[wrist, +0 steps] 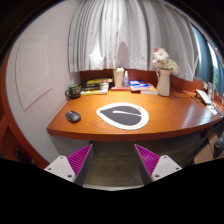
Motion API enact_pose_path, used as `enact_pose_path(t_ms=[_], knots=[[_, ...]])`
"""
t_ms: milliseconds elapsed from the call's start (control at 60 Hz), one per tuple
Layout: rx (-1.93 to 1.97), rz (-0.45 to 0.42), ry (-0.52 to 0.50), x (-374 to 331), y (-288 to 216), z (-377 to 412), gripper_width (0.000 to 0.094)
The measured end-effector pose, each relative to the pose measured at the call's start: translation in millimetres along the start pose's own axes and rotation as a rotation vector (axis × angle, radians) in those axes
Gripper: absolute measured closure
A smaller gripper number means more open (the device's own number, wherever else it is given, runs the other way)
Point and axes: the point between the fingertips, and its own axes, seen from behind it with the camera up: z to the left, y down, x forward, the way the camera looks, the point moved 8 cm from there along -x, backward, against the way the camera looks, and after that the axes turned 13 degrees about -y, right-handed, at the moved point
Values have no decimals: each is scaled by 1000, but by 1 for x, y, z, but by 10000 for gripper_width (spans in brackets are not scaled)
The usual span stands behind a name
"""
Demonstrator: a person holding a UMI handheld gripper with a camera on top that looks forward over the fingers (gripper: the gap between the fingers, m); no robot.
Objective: Arrange mouse
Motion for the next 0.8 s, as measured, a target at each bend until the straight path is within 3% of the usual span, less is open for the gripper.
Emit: enact_pose_path(t_ms=[217,400,800], knots=[[-23,135,-112,98,18,82,104],[-59,160,-144,172,-15,120,104],[-37,191,-63,284,-79,128,156]])
